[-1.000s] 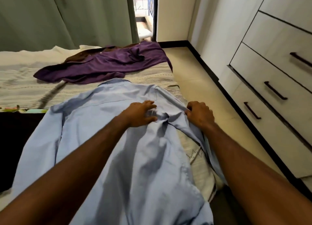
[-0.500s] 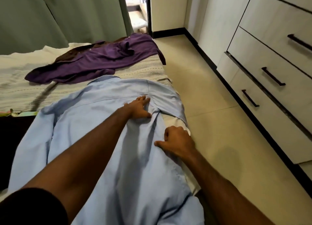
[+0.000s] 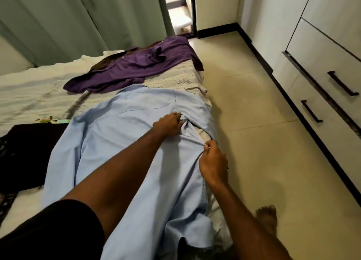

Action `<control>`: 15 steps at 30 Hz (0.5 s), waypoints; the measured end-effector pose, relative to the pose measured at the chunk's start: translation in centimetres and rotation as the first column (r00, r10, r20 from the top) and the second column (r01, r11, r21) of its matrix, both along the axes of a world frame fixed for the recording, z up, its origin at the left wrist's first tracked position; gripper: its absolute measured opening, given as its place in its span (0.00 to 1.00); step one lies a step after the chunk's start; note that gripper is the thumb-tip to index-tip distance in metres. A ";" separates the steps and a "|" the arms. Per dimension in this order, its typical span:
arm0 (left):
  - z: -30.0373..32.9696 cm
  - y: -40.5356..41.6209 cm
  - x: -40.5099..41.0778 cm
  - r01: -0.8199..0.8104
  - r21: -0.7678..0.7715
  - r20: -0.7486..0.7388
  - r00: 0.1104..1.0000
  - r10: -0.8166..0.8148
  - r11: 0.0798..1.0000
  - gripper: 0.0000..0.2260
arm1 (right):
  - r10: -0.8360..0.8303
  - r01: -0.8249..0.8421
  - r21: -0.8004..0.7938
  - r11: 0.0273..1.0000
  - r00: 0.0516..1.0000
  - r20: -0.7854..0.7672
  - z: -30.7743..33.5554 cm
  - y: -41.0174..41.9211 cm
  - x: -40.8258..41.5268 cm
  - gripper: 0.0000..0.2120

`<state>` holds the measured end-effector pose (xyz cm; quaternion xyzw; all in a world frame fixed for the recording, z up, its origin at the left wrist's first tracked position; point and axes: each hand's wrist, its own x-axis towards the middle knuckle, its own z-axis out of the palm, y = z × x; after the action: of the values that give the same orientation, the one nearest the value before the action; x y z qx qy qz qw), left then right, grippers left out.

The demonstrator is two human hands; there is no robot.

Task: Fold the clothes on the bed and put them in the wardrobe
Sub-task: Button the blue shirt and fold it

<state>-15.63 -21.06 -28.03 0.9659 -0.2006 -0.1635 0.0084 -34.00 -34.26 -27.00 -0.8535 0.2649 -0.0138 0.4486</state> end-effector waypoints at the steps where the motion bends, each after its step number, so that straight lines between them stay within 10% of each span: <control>1: -0.3 -0.1 0.4 0.062 0.027 -0.026 0.998 -0.062 0.998 0.23 | 0.003 -0.003 0.033 0.999 1.000 0.007 -0.1 -0.2 -0.3 0.11; 6: -3.2 -0.1 2.1 0.132 0.045 -0.101 0.987 -0.127 0.990 0.24 | 0.215 -0.206 0.071 0.976 0.966 -0.147 -2.0 -1.3 -1.9 0.16; 10: -4.4 -0.3 0.6 -0.137 -0.352 -0.017 0.990 0.140 0.926 0.39 | -0.025 0.029 0.049 0.998 0.997 -0.075 -2.8 -1.1 -4.3 0.08; 15: -2.1 0.2 -7.3 -0.035 -0.486 0.206 0.966 0.153 0.873 0.20 | 0.073 -0.034 0.178 0.983 0.973 -0.217 -1.9 -0.1 -7.9 0.22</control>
<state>-22.97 -20.86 -30.12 0.9550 -0.1866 0.0086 0.2304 -41.91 -34.32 -28.91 -0.8143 0.2907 0.1170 0.4886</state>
